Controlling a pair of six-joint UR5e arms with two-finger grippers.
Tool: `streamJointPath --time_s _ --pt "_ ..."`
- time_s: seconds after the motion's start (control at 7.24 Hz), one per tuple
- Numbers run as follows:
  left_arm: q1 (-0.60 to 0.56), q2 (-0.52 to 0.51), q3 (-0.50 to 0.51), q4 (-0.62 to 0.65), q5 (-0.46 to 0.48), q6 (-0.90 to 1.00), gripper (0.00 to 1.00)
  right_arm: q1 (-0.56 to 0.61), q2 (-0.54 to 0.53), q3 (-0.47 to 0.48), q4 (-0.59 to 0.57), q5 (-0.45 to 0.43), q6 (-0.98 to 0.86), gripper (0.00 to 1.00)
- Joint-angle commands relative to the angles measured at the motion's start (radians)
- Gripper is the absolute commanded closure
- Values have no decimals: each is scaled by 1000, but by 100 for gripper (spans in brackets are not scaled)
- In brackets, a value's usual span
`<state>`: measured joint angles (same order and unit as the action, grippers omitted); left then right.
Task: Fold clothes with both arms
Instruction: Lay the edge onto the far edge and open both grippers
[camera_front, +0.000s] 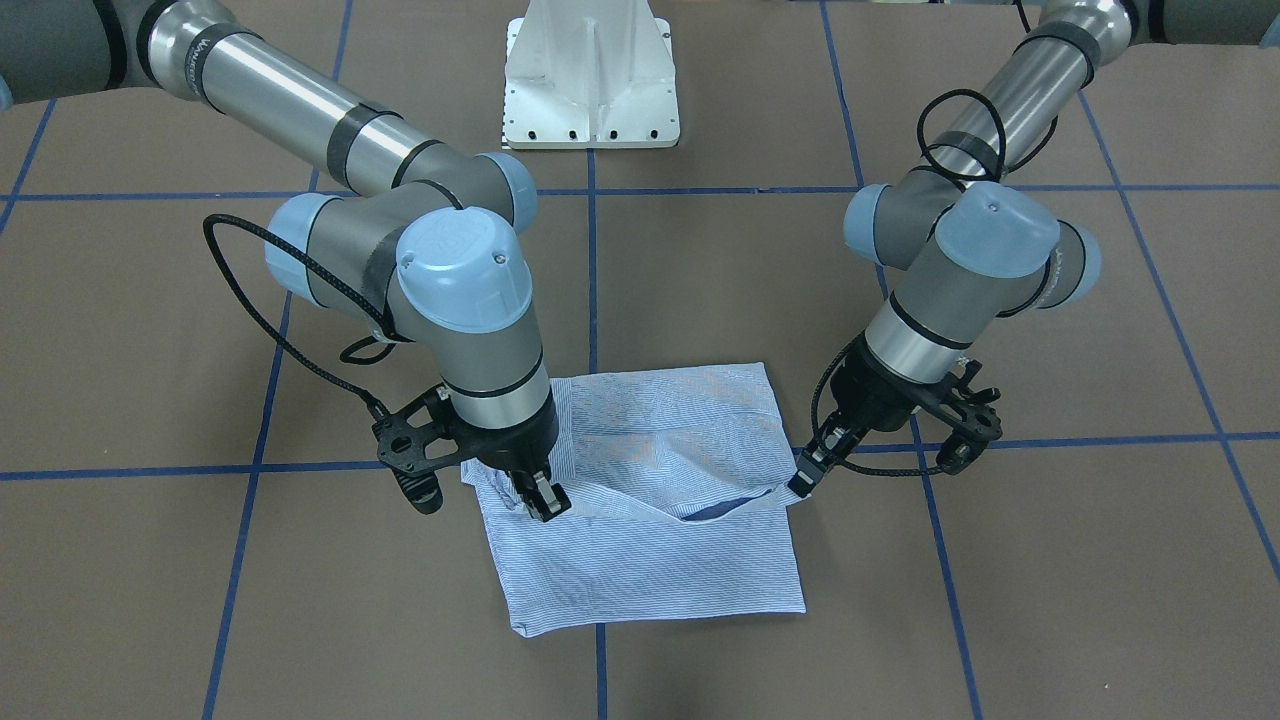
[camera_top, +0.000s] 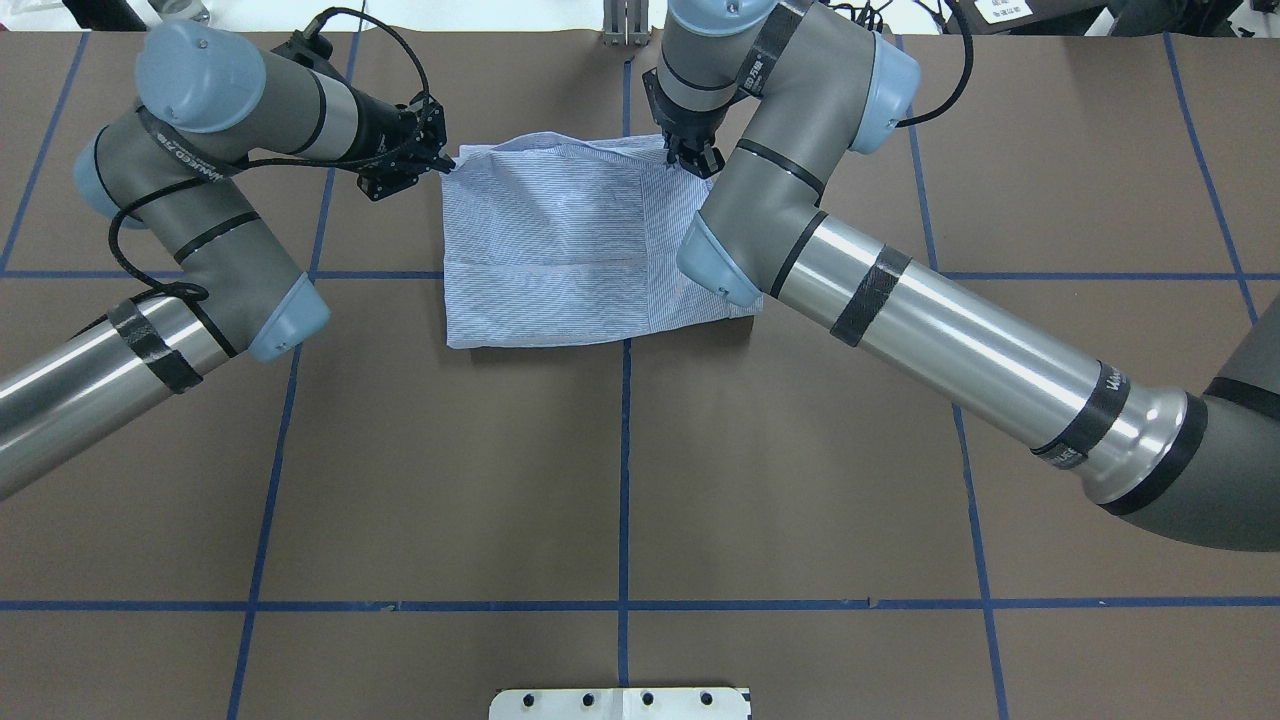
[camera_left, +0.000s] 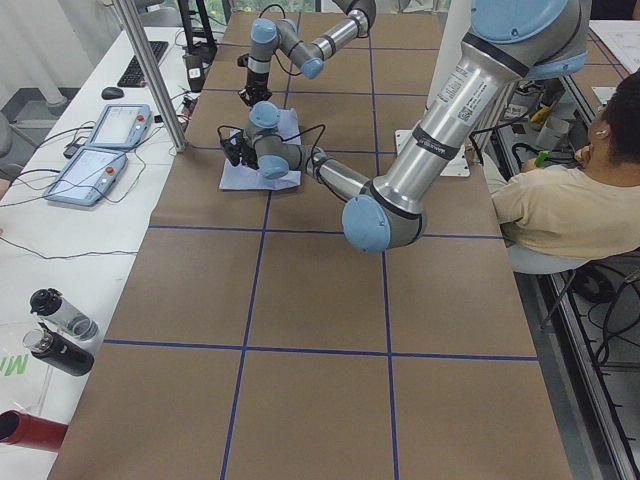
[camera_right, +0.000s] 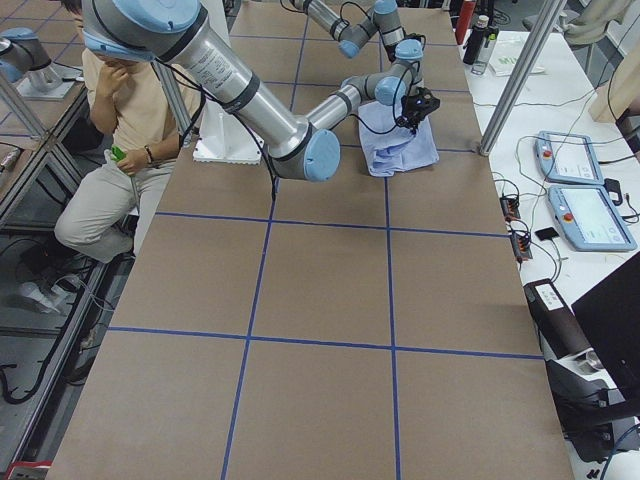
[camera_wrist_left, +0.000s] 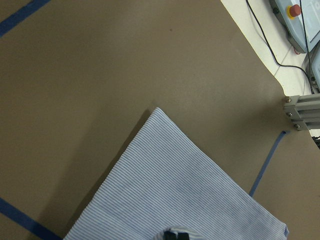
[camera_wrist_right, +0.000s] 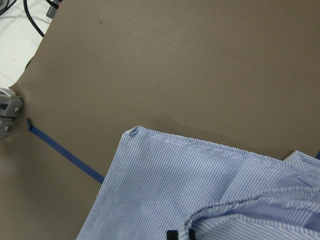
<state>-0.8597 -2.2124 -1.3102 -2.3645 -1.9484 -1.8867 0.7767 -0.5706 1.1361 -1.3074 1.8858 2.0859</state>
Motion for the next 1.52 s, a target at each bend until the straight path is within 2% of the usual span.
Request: streamJointPath --time_s 0.0,0.14,0.28,0.41,0.55,0.83,0.97,1.11,1.24,1.38 --pt "1 -59 92 -36 26 5 78 1 12 -50 48 1 -6 31" --pt "-7 -59 95 -33 66 67 46 21 29 -74 50 3 -7 0" --pt "-78 -58 97 -33 57 92 42 62 32 -76 50 30 -38 0" --pt "-90 -53 95 -30 57 127 42 94 31 -76 48 74 -67 0" --pt "-91 -49 91 -30 46 130 42 99 29 -76 46 76 -78 0" --pt "-125 -8 50 -30 -73 228 42 127 -15 -59 43 87 -206 0" --pt "-133 81 -31 -29 -92 402 42 151 -90 -6 45 108 -293 0" --pt "-157 123 -52 -26 -98 548 42 182 -186 54 46 146 -423 0" --pt "-194 166 -53 -25 -147 701 42 231 -254 86 45 191 -538 0" --pt "-238 206 -52 -25 -177 874 42 283 -317 106 45 264 -660 0"
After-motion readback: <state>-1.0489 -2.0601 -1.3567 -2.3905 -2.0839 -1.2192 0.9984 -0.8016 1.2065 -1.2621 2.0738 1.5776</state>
